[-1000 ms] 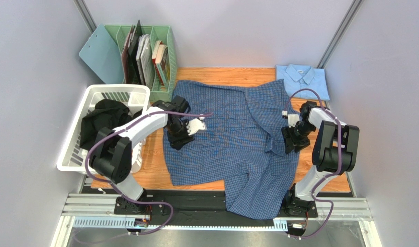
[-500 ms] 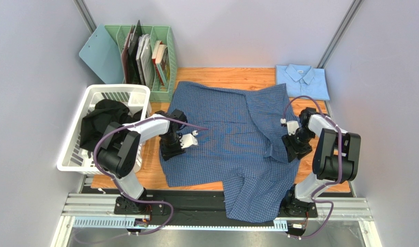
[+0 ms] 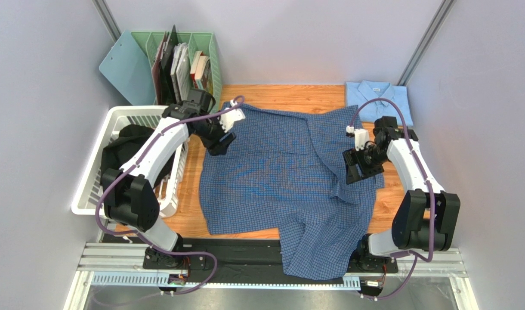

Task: Fold and stack the long sleeve shirts
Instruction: Flatten the shirt out, then fold the shirt

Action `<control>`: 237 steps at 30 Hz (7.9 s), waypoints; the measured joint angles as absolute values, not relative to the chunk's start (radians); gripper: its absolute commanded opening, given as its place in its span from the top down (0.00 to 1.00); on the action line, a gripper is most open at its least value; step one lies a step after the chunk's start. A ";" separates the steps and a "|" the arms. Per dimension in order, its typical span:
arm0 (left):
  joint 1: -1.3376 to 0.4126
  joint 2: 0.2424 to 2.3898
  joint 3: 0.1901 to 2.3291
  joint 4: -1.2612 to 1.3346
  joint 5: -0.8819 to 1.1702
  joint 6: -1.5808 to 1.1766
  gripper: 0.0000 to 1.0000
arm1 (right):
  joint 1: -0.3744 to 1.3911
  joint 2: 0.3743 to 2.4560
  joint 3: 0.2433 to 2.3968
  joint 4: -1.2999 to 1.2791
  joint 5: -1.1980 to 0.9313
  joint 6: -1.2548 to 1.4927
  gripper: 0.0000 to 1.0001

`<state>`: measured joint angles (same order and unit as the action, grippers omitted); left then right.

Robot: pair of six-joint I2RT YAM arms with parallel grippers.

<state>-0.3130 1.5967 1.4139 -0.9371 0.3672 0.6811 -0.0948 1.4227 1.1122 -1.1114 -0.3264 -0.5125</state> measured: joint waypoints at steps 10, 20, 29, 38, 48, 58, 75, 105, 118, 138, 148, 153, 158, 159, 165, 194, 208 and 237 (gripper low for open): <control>-0.290 1.563 1.308 -0.800 0.419 0.500 0.27 | 0.095 1.442 1.062 -1.050 -0.314 -0.286 0.30; -0.178 1.531 1.325 -0.705 0.404 0.391 0.26 | 0.164 1.587 1.048 -0.988 -0.084 -0.174 1.00; -0.164 1.642 1.538 -0.634 0.342 0.390 0.24 | 0.166 1.601 1.489 -0.958 0.057 -0.194 1.00; -0.160 1.942 1.782 -0.389 0.297 0.405 0.22 | 0.165 1.850 2.066 -0.605 0.206 -0.303 1.00; -0.159 2.339 2.217 -0.419 0.330 0.623 0.26 | 0.171 2.206 2.297 -0.383 0.263 -0.437 1.00; -0.172 2.552 2.444 -0.565 0.370 0.915 0.34 | 0.191 2.198 2.162 -0.313 0.258 -0.472 1.00; -0.206 2.643 2.394 -0.575 0.201 1.288 0.40 | 0.196 2.141 2.112 -0.315 0.229 -0.467 1.00; -0.232 2.555 2.419 -0.989 0.354 1.263 0.39 | 0.196 1.969 1.928 -0.317 0.163 -0.452 1.00; -0.221 2.640 2.519 -1.127 0.315 1.215 1.00 | 0.196 1.947 1.906 -0.324 0.132 -0.439 1.00; -0.221 2.198 1.966 -0.696 0.269 1.058 1.00 | 0.187 1.631 1.819 -0.496 0.065 -0.434 1.00; -0.223 1.727 1.402 -0.619 0.355 1.137 0.82 | 0.187 1.168 1.561 -0.736 -0.062 -0.394 1.00; -0.221 1.464 1.143 -0.708 0.422 1.202 0.25 | 0.187 0.891 1.402 -0.904 -0.189 -0.379 1.00; -0.220 1.298 1.059 -0.736 0.456 1.182 0.18 | 0.189 0.706 1.212 -1.040 -0.269 -0.382 1.00; -0.220 1.304 1.059 -0.735 0.458 1.172 0.17 | 0.189 0.704 1.189 -1.056 -0.276 -0.383 1.00; -0.219 1.513 1.099 -0.744 0.466 1.098 0.22 | 0.189 0.768 1.098 -1.096 -0.294 -0.391 1.00; -0.254 1.821 1.202 -0.785 0.310 1.179 1.00 | 0.189 0.945 1.245 -1.065 -0.268 -0.471 1.00; -0.244 1.638 1.202 -0.873 0.412 1.162 0.29 | 0.239 0.930 1.295 -1.148 -0.339 -0.547 1.00; -0.603 1.122 0.774 -0.323 0.667 0.677 0.01 | 0.332 1.748 1.512 -1.028 -0.633 -0.334 0.38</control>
<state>-0.6029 1.1217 0.7738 -0.3229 0.6666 0.6773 0.3317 1.7477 1.5124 -1.0283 -0.6331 -0.3336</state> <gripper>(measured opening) 0.991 0.617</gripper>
